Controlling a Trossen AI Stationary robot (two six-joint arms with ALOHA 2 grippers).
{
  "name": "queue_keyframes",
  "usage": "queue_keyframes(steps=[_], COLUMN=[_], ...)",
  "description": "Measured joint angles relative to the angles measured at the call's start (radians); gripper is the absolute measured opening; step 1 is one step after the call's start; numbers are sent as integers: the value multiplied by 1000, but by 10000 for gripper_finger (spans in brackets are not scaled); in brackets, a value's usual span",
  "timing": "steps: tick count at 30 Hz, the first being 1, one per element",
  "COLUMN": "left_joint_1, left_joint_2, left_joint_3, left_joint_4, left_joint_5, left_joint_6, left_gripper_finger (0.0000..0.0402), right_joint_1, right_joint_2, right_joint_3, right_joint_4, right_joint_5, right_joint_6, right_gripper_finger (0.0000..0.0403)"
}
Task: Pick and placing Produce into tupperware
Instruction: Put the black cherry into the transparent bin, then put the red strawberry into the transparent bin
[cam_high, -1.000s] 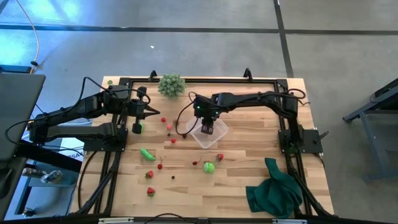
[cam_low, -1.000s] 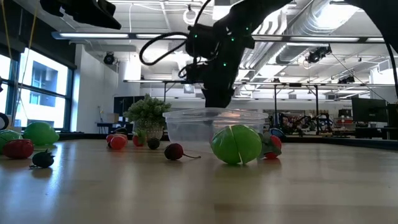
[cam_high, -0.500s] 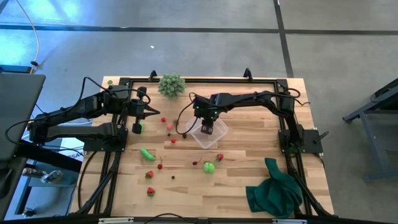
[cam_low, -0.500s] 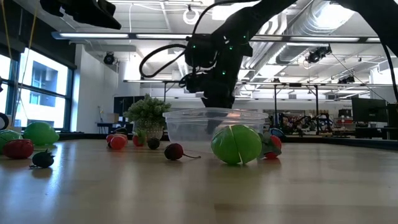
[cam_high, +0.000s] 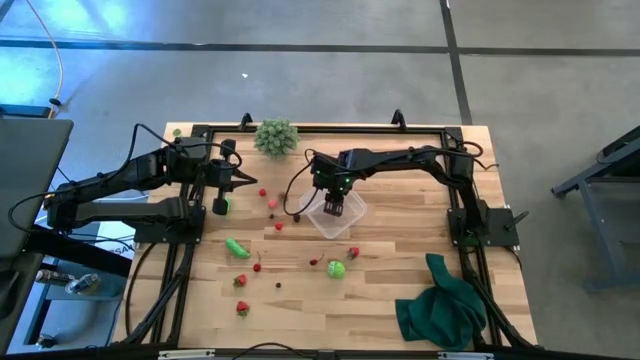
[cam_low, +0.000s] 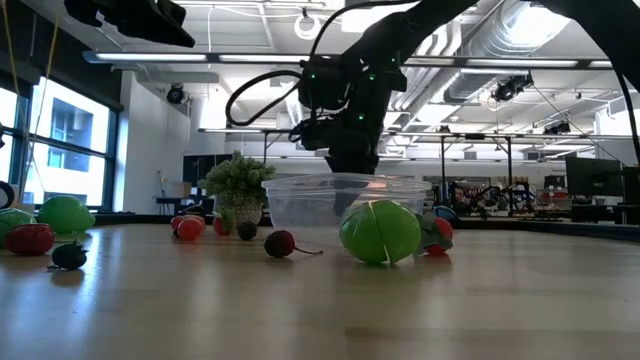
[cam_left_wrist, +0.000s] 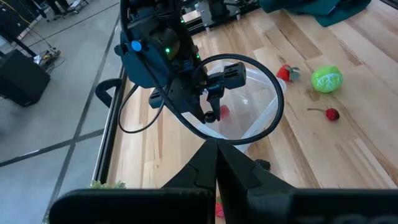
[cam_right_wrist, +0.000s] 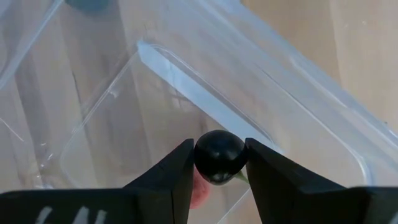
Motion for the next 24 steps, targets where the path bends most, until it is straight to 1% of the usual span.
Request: queue_keyframes(steps=[16, 24], left_joint_1=[0, 0], left_joint_2=[0, 0], left_joint_3=[0, 0], left_joint_4=[0, 0], left_joint_5=[0, 0], left_joint_6=[0, 0], left_gripper_finger=[1, 1], right_joint_1=[0, 0], right_joint_2=[0, 0], right_joint_3=[0, 0], right_joint_4=[8, 8], right_joint_5=[-31, -32], right_joint_6=[0, 7], right_gripper_finger=[133, 161])
